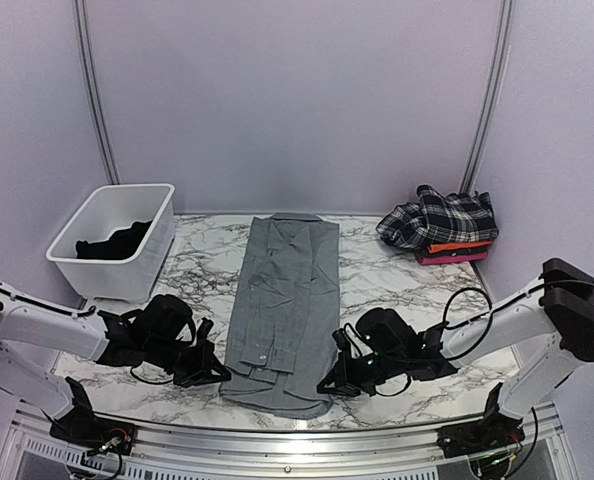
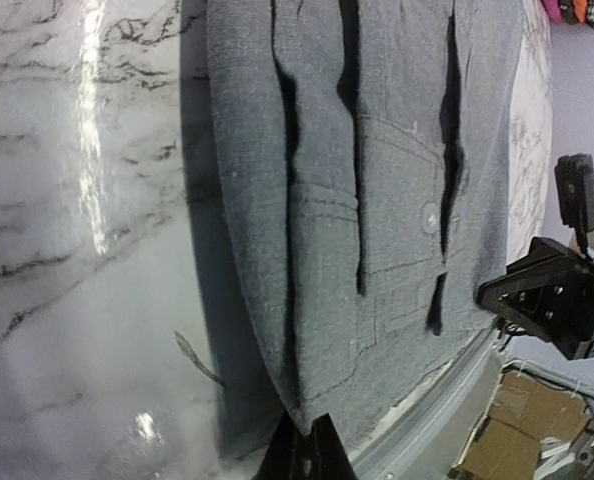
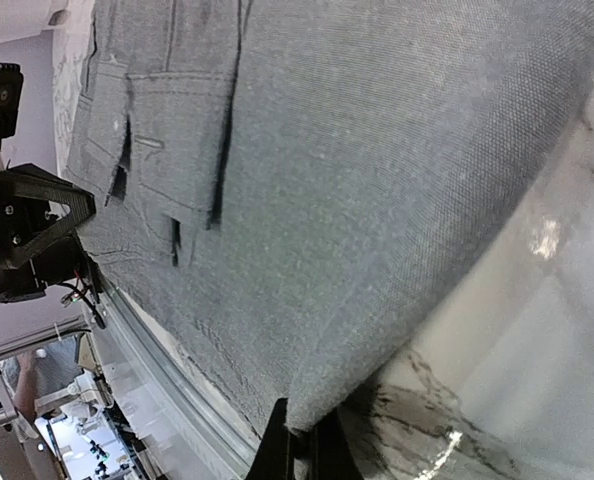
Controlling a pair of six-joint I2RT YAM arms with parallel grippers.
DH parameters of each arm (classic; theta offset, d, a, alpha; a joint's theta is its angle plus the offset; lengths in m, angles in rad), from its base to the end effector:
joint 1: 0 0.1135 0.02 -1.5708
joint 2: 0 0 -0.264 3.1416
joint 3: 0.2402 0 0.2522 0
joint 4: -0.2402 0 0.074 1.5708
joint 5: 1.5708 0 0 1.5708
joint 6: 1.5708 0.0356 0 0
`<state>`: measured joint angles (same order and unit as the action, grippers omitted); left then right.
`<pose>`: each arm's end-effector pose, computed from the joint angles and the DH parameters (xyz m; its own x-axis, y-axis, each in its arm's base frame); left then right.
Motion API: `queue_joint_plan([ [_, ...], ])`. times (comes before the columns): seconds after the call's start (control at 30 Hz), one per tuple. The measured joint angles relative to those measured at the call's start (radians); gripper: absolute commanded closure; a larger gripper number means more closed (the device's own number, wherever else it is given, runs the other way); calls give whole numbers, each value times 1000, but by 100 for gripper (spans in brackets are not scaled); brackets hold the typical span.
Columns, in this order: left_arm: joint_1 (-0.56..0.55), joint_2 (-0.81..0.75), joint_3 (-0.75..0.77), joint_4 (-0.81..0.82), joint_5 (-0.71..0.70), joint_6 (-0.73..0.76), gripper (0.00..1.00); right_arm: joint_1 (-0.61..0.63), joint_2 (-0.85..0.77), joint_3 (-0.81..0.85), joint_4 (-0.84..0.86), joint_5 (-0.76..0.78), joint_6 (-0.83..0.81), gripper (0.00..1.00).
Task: Fold and stack the mixed laundry pile
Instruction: Pick up the rectangle-folded shirt from the center of the board, then fold the rectangle-folded shirt at the center of the board.
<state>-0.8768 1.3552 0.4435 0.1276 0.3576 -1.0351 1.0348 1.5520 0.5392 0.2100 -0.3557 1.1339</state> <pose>0.1420 -0.1901 0.1387 -0.9861 -0.0743 -0.1488 0.0601 0.6754 -0.7350 0.1273 0.2387 0.1242 -0.9976 -0.0164 -0.0670 -0.0604 0.6749 0.7354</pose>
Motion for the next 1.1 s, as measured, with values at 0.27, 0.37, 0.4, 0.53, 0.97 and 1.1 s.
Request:
queue_joint_plan([
  [0.27, -61, -196, -34, -55, 1, -58, 100, 71, -141, -54, 39, -2, 71, 100],
  [0.37, -68, -275, -39, -97, -2, -85, 100, 86, -192, -64, 48, 2, 98, 100],
  [0.4, -68, -297, -38, -111, -5, -90, 100, 86, -212, -66, 48, 7, 104, 100],
  [0.53, -60, -307, -6, -162, -20, -101, 100, 52, -280, -67, 51, 21, 109, 100],
  [0.97, 224, 68, 428, -179, 69, 16, 100, -308, -183, 108, -3, -100, -72, 100],
  [1.1, 282, 223, 560, -179, 108, 55, 100, -423, -39, 233, -8, -168, -143, 100],
])
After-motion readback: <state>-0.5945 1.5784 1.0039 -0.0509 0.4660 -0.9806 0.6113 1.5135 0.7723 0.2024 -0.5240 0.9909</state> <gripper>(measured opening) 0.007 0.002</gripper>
